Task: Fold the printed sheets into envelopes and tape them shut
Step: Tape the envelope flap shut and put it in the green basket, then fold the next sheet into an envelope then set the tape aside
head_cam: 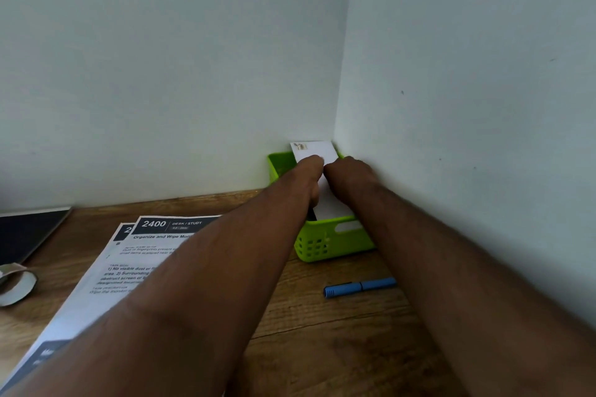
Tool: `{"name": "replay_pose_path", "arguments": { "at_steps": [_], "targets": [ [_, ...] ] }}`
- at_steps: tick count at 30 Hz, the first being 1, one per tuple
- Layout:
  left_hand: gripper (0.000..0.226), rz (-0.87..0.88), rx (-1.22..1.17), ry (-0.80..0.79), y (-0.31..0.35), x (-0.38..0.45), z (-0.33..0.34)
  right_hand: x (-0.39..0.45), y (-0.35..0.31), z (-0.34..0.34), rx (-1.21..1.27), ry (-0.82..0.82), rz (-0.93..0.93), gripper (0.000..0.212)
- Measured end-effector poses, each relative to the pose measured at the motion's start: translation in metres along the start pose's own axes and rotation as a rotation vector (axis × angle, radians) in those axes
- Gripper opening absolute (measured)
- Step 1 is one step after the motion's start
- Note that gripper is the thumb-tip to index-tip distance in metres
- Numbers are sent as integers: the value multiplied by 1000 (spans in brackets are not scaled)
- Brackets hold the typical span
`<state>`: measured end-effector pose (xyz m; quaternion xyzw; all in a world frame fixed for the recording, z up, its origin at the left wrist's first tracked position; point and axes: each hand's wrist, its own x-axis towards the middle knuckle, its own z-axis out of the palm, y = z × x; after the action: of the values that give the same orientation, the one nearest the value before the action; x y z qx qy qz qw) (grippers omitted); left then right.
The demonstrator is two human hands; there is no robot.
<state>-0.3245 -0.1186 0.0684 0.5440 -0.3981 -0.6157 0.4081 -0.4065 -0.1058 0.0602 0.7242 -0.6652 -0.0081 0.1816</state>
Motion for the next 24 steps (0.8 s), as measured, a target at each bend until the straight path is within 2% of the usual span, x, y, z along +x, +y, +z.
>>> {"name": "replay_pose_path", "arguments": {
  "at_steps": [2, 5, 7, 10, 14, 16, 18, 20, 22, 24],
  "targets": [
    [55, 18, 76, -64, 2, -4, 3, 0, 2, 0, 27, 6, 3, 37],
    [62, 7, 27, -50, -2, -7, 4, -1, 2, -2, 70, -19, 7, 35],
    [69, 76, -12, -25, 3, 3, 0, -5, 3, -8, 101, -37, 21, 32],
    [92, 157, -50, -15, 14, 30, -10, -12, 6, -24, 106, -29, 16, 30],
    [63, 287, -33, -66, 39, -33, -41, -17, 7, -54, 123, -64, -20, 39],
    [56, 419, 134, 16, 36, -47, -73, -23, -1, -69, 147, -43, -28, 42],
    [51, 582, 444, 85, 20, -62, -112, -26, -14, -81, 184, -11, -45, 43],
    [44, 665, 807, 120, -1, -73, -157, -27, -37, -91, 244, 6, -83, 44],
    [41, 673, 1168, 121, -19, -84, -197, -27, -64, -95, 319, 20, -127, 43],
    [44, 549, 1492, 95, -39, -95, -233, -29, -101, -90, 399, 26, -177, 44]
  ]
}}
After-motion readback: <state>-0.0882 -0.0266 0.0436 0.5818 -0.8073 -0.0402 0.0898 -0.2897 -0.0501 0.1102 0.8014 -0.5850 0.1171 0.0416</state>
